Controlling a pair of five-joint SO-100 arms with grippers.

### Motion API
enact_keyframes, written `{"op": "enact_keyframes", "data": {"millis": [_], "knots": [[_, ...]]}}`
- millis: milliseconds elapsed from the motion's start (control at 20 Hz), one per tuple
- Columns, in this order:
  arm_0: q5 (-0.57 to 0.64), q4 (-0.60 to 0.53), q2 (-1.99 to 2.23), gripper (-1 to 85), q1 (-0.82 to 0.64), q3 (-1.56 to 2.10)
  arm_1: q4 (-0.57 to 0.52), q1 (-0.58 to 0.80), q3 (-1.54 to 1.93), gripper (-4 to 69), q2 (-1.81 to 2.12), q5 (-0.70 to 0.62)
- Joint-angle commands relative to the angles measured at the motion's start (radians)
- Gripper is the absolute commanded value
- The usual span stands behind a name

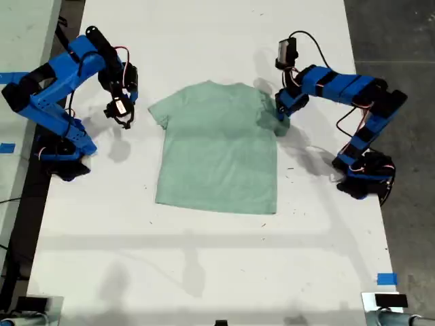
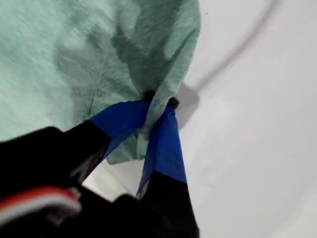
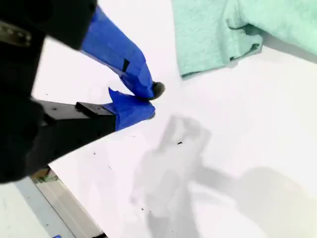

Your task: Fold tshirt

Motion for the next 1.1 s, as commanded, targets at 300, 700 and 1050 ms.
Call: {"op": "enact_keyframes", "data": {"millis": [300, 700, 1050], "knots": [[-0.002, -0.021, 0.003, 0.0, 0.028, -0.025, 0.502, -0.163, -0.733, -2.0, 0.002, 0.155], [-0.009, -0.026, 0.0, 0.0, 0.032, -0.02, 0.328, -0.407, -1.023, -2.0, -0.396, 0.434], [-0.026, -0.046, -0.021, 0.0, 0.048, -0.017, 0.089, -0.535, -1.103, 28.7, -0.569, 0.41]]}}
